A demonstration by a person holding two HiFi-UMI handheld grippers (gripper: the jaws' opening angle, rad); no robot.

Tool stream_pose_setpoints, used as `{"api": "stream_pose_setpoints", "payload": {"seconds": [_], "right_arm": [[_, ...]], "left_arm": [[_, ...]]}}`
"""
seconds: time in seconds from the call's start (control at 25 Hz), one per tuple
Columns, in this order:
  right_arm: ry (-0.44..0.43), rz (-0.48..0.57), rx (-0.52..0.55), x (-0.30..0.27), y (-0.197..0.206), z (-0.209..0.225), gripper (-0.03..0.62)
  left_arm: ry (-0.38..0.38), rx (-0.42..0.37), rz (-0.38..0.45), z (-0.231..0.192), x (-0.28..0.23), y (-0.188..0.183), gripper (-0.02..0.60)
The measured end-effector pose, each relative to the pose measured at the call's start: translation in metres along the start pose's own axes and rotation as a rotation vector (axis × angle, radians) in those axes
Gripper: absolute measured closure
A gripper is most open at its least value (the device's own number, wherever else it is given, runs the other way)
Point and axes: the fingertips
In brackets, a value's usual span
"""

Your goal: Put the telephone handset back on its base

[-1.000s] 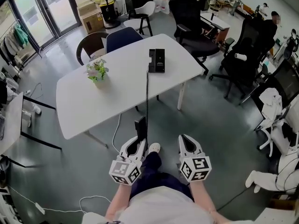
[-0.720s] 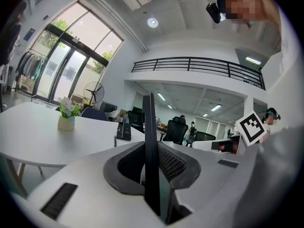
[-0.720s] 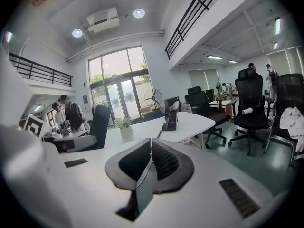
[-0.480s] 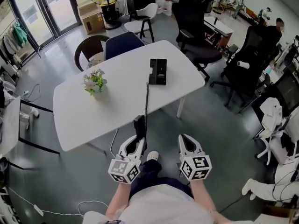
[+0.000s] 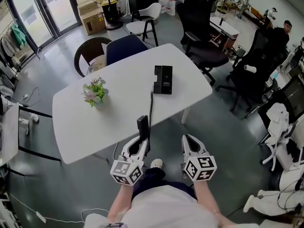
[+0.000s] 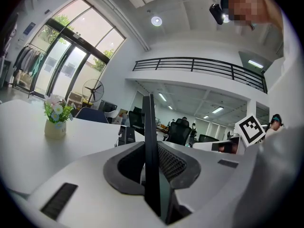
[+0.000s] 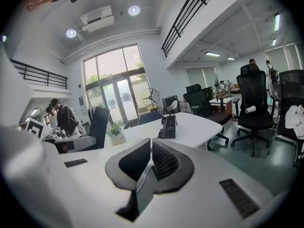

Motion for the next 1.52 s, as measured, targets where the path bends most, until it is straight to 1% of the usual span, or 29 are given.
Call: {"api": "stream_pose_setpoints", "payload": {"seconds": [0.28,0.44,0.68,0.92,1.24,1.36,1.52], "right_arm": [[0.022,0.008,-0.008,-0.030,-0.010,0.011,0.559],[0.034,-0.002,-0.018,-0.043,-0.006,0.013,0.559],[0.049,-0.024,-0.022,-0.053,0.002,0.012,0.559],[0.055,-0.043,-0.021,-0.055,0.005,0.006,0.559],[0.037,-0.063,-0.030,-0.063,0.012,0.003,0.558],[0.026,-0.065,-0.030,-0.069,0.009,0.005,0.559],[0.011,-0.069,-0.019,-0.076,-0.002,0.008,0.559]], "left_arm": [[0.026,-0.005,-0.008,-0.015,-0.028,-0.009,0.497],[0.044,0.001,-0.027,-0.023,-0.039,-0.007,0.497],[0.066,0.013,-0.042,-0.032,-0.046,-0.002,0.497],[0.074,0.022,-0.060,-0.036,-0.041,0.001,0.497],[0.067,0.030,-0.075,-0.040,-0.040,0.006,0.497],[0.060,0.035,-0.068,-0.043,-0.043,0.003,0.497],[0.061,0.062,-0.068,-0.041,-0.048,-0.002,0.497]]}}
Point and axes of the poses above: the fingertips, and each gripper's own axes: x backward along the fingers, z to its right, y out of its underside, and after that the axes turned 14 degrees about -y, right-handed
